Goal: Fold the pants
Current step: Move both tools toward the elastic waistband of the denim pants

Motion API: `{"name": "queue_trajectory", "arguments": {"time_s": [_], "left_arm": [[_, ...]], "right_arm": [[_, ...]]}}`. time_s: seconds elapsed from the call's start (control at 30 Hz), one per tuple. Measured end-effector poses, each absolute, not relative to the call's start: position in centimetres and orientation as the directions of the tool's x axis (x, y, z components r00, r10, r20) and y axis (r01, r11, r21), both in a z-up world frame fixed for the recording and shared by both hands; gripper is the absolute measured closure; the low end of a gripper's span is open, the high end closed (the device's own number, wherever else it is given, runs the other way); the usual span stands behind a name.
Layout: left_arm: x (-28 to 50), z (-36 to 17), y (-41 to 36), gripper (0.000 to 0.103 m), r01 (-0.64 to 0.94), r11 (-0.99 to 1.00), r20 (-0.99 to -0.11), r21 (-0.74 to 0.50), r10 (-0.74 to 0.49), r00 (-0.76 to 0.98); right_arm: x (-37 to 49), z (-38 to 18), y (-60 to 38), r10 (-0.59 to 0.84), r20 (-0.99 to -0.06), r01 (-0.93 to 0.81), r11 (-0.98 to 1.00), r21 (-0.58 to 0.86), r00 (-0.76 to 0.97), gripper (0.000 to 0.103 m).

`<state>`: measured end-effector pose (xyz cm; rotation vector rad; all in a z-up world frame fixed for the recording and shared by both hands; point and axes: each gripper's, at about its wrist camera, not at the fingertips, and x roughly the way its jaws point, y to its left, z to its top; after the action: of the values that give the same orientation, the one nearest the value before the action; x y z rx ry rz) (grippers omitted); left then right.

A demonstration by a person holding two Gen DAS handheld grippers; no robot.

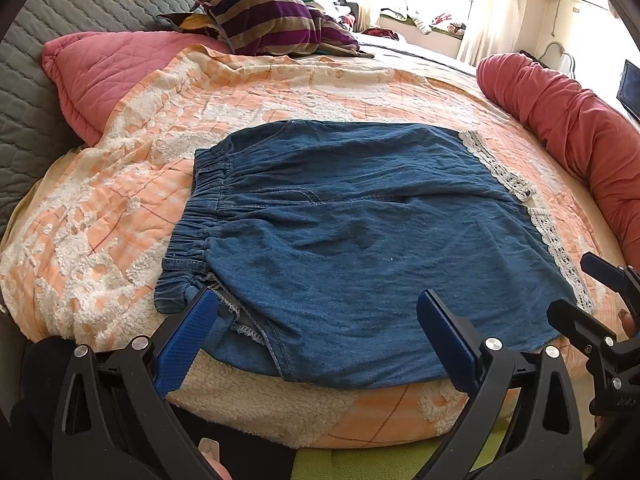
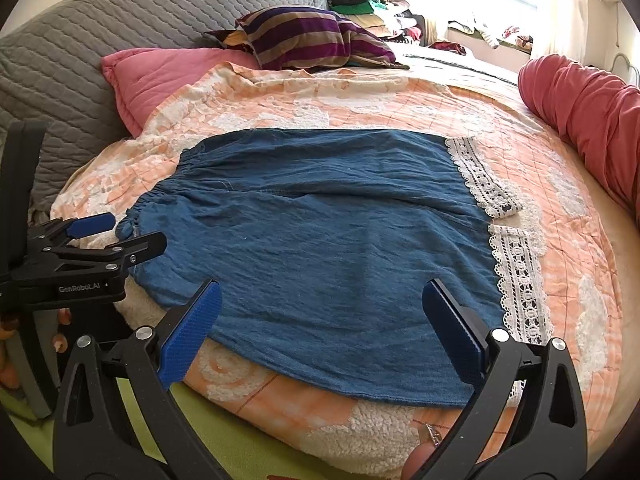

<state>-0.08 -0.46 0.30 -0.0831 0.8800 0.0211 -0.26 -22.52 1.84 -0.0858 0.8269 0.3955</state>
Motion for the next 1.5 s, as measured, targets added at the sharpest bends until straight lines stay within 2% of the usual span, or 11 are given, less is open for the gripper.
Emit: {"name": "queue_trajectory", "arguments": {"time_s": [0.67,1.5], "left_arm": [[-0.1,0.2,-0.2,0.004,-0.052,0.996,-0.772,-0.069,-0.02,0.635],[2.4,-1.1,3.0,0.004,-0.105,0.986,-0.797,-0.127,-0.039,0.602]], "right_arm": [[0.0,1.5,-23.1,0.3,-0.737,-0.355,0.931,0.088,0.606,0.008],[4.5,0.6,-22.5,0.249,-0.746,-0.36,0.933,0.013,0.618,0.008]]}}
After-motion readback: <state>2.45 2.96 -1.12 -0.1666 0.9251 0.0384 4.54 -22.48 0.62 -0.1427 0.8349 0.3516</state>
